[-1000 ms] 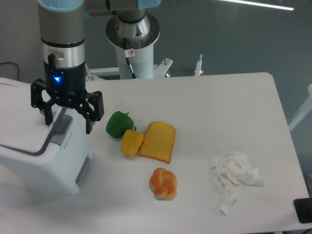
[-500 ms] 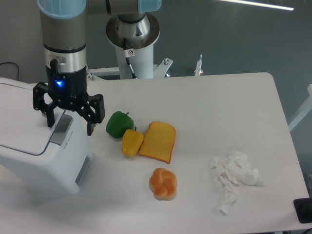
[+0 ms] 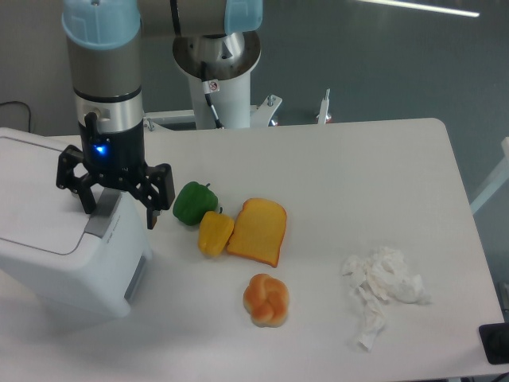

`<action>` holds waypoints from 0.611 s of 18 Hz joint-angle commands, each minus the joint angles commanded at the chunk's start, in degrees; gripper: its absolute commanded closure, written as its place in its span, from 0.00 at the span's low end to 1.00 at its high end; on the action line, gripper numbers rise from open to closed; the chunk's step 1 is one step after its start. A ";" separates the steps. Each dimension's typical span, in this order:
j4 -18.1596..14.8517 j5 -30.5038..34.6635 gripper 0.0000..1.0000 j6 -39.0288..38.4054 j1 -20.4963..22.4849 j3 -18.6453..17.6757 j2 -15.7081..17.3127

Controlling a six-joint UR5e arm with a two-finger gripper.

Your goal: Close the trash can

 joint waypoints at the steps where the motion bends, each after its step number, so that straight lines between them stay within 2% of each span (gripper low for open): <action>1: 0.00 0.00 0.00 -0.17 0.00 0.35 0.00; 6: 0.00 -0.96 0.00 -0.53 0.79 2.28 0.62; 11: 0.00 -1.23 0.00 1.22 7.98 2.55 1.94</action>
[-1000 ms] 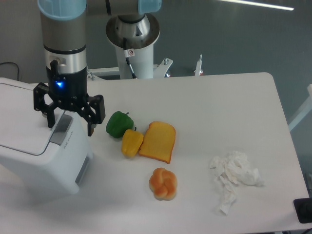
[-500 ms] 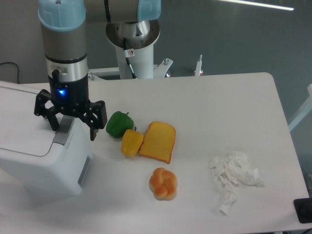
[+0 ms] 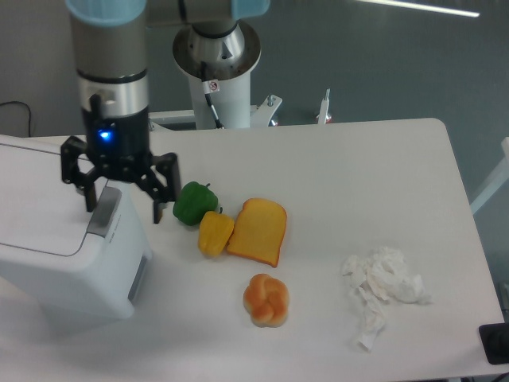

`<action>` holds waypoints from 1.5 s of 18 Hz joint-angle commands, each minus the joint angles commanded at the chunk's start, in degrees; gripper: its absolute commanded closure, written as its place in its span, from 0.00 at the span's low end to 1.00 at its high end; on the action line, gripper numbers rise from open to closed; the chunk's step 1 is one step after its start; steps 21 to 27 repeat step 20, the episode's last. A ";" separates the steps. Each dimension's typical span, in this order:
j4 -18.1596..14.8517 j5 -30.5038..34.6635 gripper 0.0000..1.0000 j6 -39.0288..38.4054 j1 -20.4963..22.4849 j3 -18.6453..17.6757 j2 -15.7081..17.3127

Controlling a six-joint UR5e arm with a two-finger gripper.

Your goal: Close the trash can

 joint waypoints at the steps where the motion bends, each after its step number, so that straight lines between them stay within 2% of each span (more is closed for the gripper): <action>1: 0.00 0.00 0.00 1.84 1.76 0.00 -0.09; 3: -0.09 -0.09 0.00 9.72 6.06 -0.44 -0.61; 7: -0.09 0.00 0.00 25.11 13.80 -2.55 -3.68; 13: -0.18 0.17 0.00 45.76 20.66 -2.37 -10.62; 16: -0.18 1.31 0.00 56.23 22.07 -2.20 -13.53; 19: 0.26 4.47 0.00 58.72 22.86 0.25 -17.91; 20: 0.26 5.00 0.00 58.81 22.95 0.52 -18.36; 27: 0.26 5.00 0.00 58.81 22.95 0.52 -18.36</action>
